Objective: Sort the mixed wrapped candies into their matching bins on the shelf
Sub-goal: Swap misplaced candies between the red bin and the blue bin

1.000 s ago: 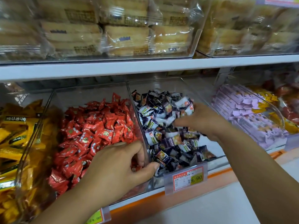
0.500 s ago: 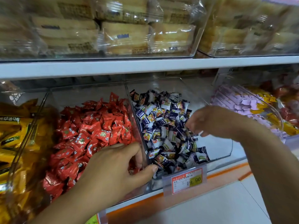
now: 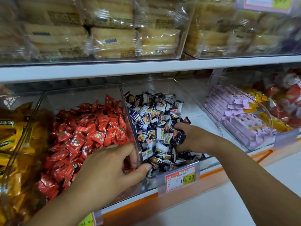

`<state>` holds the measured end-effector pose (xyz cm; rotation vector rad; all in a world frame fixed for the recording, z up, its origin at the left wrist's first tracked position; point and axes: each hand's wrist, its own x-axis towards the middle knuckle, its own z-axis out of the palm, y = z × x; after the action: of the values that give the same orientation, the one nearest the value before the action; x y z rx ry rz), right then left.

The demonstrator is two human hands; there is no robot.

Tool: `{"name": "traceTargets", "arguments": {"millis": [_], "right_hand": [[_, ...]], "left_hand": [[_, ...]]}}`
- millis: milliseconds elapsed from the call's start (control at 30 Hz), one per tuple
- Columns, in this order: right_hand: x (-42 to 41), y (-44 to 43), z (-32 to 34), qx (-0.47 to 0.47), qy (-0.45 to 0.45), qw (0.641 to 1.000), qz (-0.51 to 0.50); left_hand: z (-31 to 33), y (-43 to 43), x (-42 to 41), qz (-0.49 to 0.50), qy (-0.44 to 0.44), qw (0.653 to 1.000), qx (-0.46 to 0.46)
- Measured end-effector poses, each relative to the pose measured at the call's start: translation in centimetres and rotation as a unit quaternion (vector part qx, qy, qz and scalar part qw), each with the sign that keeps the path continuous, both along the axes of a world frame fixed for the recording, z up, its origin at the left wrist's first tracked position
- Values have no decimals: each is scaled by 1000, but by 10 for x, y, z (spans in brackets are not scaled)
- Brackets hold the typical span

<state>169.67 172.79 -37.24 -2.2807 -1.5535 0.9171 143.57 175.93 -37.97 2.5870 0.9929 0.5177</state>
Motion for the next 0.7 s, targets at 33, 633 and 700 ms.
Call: {"name": "traceTargets", "arguments": {"millis": [33, 633, 700], "right_hand": [[1, -1, 0, 13, 18, 1000, -10], [-1, -8, 27, 202, 45, 978, -10], [-1, -7, 22, 186, 27, 982, -17]], "left_hand": [[0, 0, 0, -1, -1, 1000, 1], [0, 0, -1, -14, -11, 1000, -3], [1, -1, 0, -16, -12, 1000, 1]]}}
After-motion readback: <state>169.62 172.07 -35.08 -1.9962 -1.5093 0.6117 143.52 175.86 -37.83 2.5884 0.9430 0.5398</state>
